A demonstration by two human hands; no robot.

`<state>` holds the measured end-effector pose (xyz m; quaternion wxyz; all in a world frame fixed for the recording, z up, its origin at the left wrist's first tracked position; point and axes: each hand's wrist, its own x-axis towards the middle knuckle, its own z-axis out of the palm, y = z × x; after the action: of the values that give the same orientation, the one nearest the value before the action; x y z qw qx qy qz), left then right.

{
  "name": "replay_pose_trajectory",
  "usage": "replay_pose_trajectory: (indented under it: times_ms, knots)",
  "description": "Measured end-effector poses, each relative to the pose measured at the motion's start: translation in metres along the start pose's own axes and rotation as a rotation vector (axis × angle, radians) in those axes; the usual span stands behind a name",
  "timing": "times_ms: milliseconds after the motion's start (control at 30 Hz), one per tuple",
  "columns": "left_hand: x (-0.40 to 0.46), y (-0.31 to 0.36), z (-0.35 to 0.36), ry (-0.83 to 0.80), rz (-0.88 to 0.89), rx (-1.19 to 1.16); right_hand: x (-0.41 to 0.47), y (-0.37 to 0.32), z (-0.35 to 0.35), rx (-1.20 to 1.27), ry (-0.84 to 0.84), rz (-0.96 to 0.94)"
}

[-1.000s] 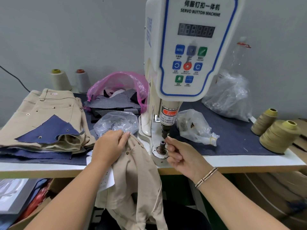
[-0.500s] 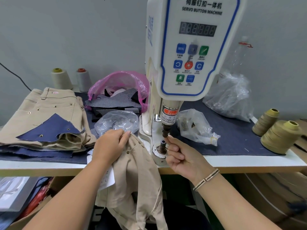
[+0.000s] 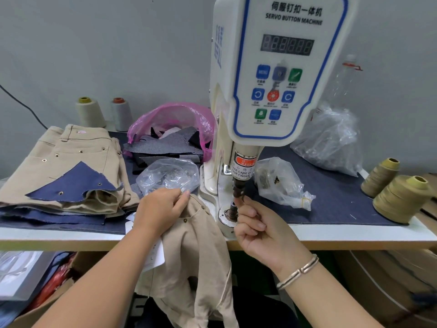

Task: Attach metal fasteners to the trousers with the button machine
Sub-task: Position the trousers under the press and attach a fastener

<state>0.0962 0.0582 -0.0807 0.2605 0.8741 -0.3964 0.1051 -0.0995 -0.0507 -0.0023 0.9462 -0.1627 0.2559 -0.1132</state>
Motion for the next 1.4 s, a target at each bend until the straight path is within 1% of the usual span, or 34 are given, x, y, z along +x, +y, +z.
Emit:
replay_pose_trajectory:
  times_ms: [67, 100, 167, 200, 267, 367, 400, 467, 500, 533, 567, 633, 733, 800, 900, 1000, 1200, 1300, 1400]
  knots:
    - [0.000, 0.001, 0.000, -0.006, -0.009, 0.008, -0.003, 0.017, 0.003, -0.068, -0.049, 0.029]
    - [0.000, 0.001, 0.000, -0.007, -0.008, 0.008, -0.003, 0.028, 0.007, -0.168, -0.082, 0.046]
    - [0.000, 0.001, 0.001, -0.034, -0.019, 0.002, 0.005, 0.046, 0.018, -0.540, -0.139, -0.012]
    - [0.000, 0.001, 0.001, -0.055, -0.021, 0.000, 0.015, 0.052, 0.025, -0.748, -0.143, -0.094]
    - [0.001, 0.000, 0.001, -0.068, -0.005, 0.035, 0.047, 0.054, 0.041, -1.076, -0.117, -0.299]
    - [0.000, 0.001, -0.002, -0.017, 0.029, 0.048, 0.096, 0.045, 0.067, -1.496, -0.015, -0.566]
    - [0.000, 0.001, -0.002, -0.012, 0.024, 0.034, 0.112, 0.042, 0.073, -1.673, 0.000, -0.611]
    - [0.001, 0.001, -0.002, -0.012, -0.009, 0.007, 0.140, 0.041, 0.079, -2.019, 0.007, -0.598]
    - [0.002, 0.001, -0.001, -0.025, -0.028, 0.006, 0.152, 0.042, 0.081, -2.138, 0.043, -0.578]
    - [0.003, 0.000, -0.001, -0.052, -0.046, 0.015, 0.162, 0.045, 0.082, -2.201, 0.083, -0.558]
    - [0.003, -0.001, 0.000, -0.081, -0.067, 0.023, 0.170, 0.048, 0.083, -2.248, 0.116, -0.542]
    - [0.004, -0.002, 0.002, -0.116, -0.100, 0.021, 0.181, 0.052, 0.086, -2.336, 0.133, -0.573]
    - [0.004, -0.003, 0.003, -0.109, -0.113, 0.026, 0.192, 0.052, 0.089, -2.428, 0.096, -0.584]
    - [0.005, -0.002, 0.004, -0.107, -0.109, 0.047, 0.196, 0.052, 0.089, -2.472, 0.078, -0.606]
    - [0.006, -0.001, 0.004, -0.117, -0.112, 0.071, 0.202, 0.055, 0.089, -2.537, 0.094, -0.676]
    - [0.006, -0.002, 0.004, -0.137, -0.135, 0.056, 0.206, 0.057, 0.090, -2.563, 0.099, -0.732]
    - [0.007, -0.003, 0.006, -0.137, -0.158, 0.022, 0.212, 0.054, 0.090, -2.529, 0.105, -0.676]
    - [0.007, -0.005, 0.007, -0.149, -0.154, 0.028, 0.211, 0.053, 0.088, -2.444, 0.115, -0.689]
    - [0.008, -0.004, 0.007, -0.145, -0.106, 0.078, 0.200, 0.050, 0.083, -2.310, 0.143, -0.720]
